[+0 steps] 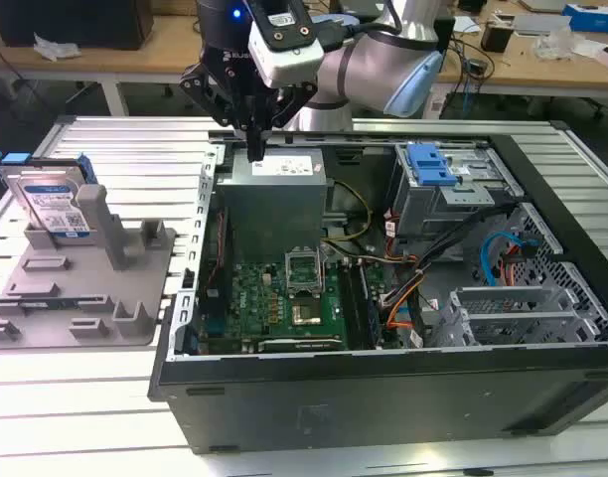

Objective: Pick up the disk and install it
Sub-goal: 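Reach for the disk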

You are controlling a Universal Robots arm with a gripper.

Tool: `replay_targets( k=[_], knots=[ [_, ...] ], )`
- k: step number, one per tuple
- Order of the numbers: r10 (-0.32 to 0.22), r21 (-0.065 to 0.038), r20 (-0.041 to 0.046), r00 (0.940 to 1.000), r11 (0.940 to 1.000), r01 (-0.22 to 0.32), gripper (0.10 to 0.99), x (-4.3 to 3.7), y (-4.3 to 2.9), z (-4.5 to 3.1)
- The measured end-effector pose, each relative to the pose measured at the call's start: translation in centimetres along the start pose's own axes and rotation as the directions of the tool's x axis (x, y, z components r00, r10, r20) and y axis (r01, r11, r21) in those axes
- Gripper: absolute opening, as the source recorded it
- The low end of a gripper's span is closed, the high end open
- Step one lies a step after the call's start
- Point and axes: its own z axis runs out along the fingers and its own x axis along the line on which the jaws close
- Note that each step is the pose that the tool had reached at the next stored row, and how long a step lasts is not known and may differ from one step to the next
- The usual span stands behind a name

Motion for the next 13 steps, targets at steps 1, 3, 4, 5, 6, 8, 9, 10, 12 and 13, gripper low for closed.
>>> replay_targets(
  k=[1,3,4,5,6,8,9,10,12,13],
  knots=[
    [0.0,0.0,0.0,1.0,1.0,0.0,0.106,0.0,0.0,0.0],
    [0.0,0.0,0.0,1.0,1.0,0.0,0.106,0.0,0.0,0.0],
    [0.0,0.0,0.0001,1.0,1.0,0.0,0.106,0.0,0.0,0.0],
    [0.0,0.0,0.0,1.0,1.0,0.0,0.106,0.0,0.0,0.0],
    [0.0,0.0,0.0,1.0,1.0,0.0,0.106,0.0,0.0,0.0],
    [0.0,0.0,0.0,1.0,1.0,0.0,0.106,0.0,0.0,0.0],
    [0.0,0.0,0.0,1.0,1.0,0.0,0.106,0.0,0.0,0.0],
    [0.0,0.0,0.0,1.0,1.0,0.0,0.106,0.0,0.0,0.0],
    [0.0,0.0,0.0,1.0,1.0,0.0,0.106,0.0,0.0,0.0],
    [0.0,0.0,0.0002,1.0,1.0,0.0,0.106,0.05,0.0,0.0]
  ],
)
